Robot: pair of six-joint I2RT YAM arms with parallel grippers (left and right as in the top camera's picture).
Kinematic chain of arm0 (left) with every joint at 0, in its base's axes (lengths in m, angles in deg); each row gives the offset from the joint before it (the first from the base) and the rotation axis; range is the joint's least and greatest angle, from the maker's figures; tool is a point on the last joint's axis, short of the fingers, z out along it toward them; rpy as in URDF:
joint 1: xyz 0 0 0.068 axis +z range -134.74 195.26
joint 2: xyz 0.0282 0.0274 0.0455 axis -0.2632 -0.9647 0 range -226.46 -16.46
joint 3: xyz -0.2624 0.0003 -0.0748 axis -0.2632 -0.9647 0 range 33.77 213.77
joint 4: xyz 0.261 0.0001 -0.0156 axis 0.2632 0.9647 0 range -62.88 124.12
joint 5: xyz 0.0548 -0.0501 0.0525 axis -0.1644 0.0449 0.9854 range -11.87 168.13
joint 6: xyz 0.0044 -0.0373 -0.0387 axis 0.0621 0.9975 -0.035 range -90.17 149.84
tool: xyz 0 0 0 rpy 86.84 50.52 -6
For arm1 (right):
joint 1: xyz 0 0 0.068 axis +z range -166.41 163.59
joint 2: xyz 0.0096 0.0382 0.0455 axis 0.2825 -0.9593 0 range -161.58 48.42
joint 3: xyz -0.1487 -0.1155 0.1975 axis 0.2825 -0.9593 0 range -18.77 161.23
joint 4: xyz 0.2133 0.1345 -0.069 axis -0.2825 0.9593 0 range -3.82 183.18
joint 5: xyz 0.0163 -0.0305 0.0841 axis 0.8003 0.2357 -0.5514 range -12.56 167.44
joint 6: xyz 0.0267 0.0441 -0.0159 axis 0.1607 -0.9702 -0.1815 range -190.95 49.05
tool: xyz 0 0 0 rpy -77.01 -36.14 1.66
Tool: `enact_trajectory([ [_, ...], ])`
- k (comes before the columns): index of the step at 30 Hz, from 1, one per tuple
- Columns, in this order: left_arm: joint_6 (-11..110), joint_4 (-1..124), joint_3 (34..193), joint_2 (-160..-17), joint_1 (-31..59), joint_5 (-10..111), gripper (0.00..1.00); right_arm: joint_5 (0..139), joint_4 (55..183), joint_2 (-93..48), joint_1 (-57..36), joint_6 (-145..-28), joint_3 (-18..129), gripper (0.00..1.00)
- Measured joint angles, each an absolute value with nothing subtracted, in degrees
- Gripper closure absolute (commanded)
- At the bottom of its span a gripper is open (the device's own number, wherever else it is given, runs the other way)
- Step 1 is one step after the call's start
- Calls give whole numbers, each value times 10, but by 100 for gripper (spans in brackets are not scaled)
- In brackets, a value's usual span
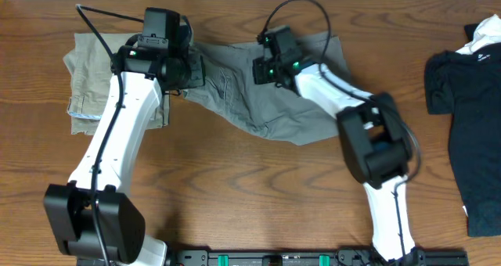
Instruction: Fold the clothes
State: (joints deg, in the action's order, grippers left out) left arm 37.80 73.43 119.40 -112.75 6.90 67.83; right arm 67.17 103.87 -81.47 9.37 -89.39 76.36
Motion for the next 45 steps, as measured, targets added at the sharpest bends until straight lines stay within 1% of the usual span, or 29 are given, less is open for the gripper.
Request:
enact_trajectory([
  [3, 367, 737, 1195, -1121, 67, 678, 94, 704, 1151, -752, 78, -882, 764, 99],
  [6, 349, 739, 1198, -1120, 60, 679, 94, 752, 1258, -696, 56, -872, 768, 99],
  [9, 329, 740, 1198, -1120, 45, 680, 94, 782, 1335, -674, 28, -854, 771, 99],
  [11, 320, 740, 1198, -1120, 32, 680, 94, 789, 1361, -675, 8, -842, 768, 99],
  [17, 308, 735, 1204, -1120, 1, 680, 94, 794, 1363, -677, -42, -826, 708, 99],
  [23, 297, 735, 1212, -1120, -18, 681, 94, 794, 1351, -679, -66, -822, 640, 99],
  [32, 267, 735, 1216, -1120, -65, 682, 94, 783, 1338, -682, -70, -820, 592, 99],
  [41, 263, 733, 1250, -1120, -73, 682, 94, 767, 1294, -662, -69, -827, 553, 99],
  [45, 263, 728, 1251, -1120, -90, 683, 94, 752, 1285, -656, -69, -827, 544, 99],
])
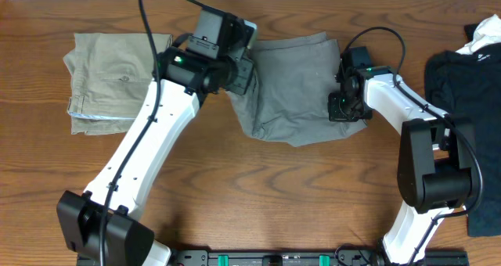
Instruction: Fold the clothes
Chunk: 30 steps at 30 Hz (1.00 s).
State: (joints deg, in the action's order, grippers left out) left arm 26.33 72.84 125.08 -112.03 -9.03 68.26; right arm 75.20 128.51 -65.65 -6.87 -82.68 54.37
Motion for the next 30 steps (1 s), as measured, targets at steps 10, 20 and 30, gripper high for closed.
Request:
enact_trajectory([
  [10, 261, 691, 1251, -1129, -140, 682, 94, 727, 1285, -655, -57, -827, 541, 99],
  [20, 260, 670, 1251, -1186, -154, 682, 94, 717, 1285, -655, -54, -827, 541, 99],
  [30, 269, 626, 1251, -1211, -178, 682, 94, 714, 1285, -655, -54, -827, 540, 99],
])
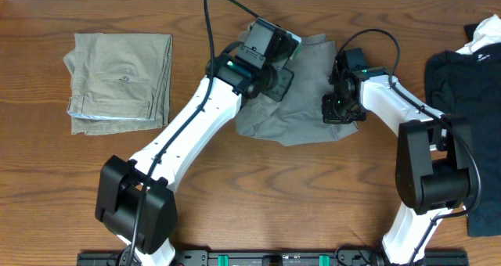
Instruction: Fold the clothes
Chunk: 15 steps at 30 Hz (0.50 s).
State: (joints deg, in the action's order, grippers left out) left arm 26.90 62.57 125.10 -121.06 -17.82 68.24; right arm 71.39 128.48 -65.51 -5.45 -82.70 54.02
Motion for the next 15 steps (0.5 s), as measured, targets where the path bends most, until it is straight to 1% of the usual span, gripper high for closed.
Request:
enact_trajectory([
  [10, 270, 609, 1251, -1214, -195, 683, 94, 714, 1286, -653, -54, -827, 540, 99],
  [15, 274, 602, 1251, -1222, -195, 682, 94, 701, 1319, -637, -57, -825, 537, 98],
])
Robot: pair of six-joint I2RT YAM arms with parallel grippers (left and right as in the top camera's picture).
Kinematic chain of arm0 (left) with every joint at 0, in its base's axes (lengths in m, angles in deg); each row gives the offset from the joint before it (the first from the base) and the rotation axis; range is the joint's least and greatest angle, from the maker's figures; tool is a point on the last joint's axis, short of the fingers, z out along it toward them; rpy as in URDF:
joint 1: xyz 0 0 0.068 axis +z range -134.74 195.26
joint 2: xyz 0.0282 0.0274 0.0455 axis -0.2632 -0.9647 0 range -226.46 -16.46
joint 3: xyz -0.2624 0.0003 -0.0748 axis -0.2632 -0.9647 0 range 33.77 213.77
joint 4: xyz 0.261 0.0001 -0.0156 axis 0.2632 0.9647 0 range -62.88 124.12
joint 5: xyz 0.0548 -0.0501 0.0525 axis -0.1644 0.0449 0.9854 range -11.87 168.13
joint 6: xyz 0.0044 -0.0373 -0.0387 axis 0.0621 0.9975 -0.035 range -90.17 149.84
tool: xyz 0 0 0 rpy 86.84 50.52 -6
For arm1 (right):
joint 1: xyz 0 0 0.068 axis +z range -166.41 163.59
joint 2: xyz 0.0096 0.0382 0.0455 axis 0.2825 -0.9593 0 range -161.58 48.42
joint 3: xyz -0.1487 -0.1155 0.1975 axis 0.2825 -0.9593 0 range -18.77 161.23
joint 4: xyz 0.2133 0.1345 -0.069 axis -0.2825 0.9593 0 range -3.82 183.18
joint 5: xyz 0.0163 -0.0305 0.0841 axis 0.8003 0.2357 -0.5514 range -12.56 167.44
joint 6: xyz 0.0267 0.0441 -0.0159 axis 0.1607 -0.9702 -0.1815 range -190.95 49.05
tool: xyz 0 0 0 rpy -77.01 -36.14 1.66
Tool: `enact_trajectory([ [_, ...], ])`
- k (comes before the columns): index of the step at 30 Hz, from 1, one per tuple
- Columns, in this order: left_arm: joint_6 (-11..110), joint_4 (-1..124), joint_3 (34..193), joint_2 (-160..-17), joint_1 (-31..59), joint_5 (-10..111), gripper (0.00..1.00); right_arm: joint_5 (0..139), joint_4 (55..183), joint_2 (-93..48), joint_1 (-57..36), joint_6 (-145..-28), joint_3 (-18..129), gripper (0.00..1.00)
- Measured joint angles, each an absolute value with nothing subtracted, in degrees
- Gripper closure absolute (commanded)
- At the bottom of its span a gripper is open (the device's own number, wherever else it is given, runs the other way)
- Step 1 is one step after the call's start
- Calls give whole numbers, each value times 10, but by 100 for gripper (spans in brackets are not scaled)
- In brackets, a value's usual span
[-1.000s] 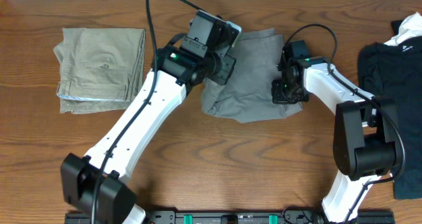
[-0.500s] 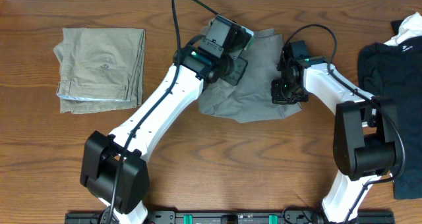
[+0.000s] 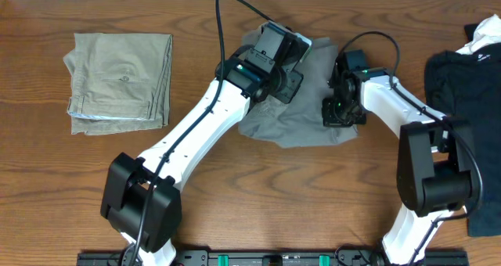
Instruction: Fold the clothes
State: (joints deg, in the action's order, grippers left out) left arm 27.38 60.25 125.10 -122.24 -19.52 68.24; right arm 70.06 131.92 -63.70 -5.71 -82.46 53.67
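A grey-green garment lies bunched at the table's middle, partly doubled over itself. My left gripper is over its upper middle, shut on a lifted part of the cloth; the fingers are mostly hidden under the wrist. At the garment's right edge, my right gripper is low on the cloth and looks shut on that edge. A folded khaki garment rests flat at the far left.
A black shirt is spread at the right edge of the table, with a white garment above it. Bare wooden tabletop runs along the front. The left arm reaches diagonally across the middle.
My left gripper has moved a little further right and up with the cloth, so the garment is more gathered toward its right side. The right gripper has stayed at the right edge.
First the grey-green garment lay spread wide, with my left gripper at its left end beside the khaki stack and my right gripper at its upper middle. Later the left end had been brought rightward and the right gripper was at the right edge. Now the cloth is doubled over.
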Motion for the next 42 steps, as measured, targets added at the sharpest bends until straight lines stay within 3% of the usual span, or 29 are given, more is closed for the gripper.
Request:
enact_trajectory([
  [9, 279, 598, 1251, -1222, -195, 682, 94, 721, 1362, -523, -110, -822, 535, 99],
  [23, 281, 594, 1251, -1233, -197, 682, 94, 739, 1235, -533, -114, -822, 386, 99],
  [42, 281, 579, 1251, -1273, -231, 682, 94, 729, 1186, -516, -129, -824, 343, 99],
])
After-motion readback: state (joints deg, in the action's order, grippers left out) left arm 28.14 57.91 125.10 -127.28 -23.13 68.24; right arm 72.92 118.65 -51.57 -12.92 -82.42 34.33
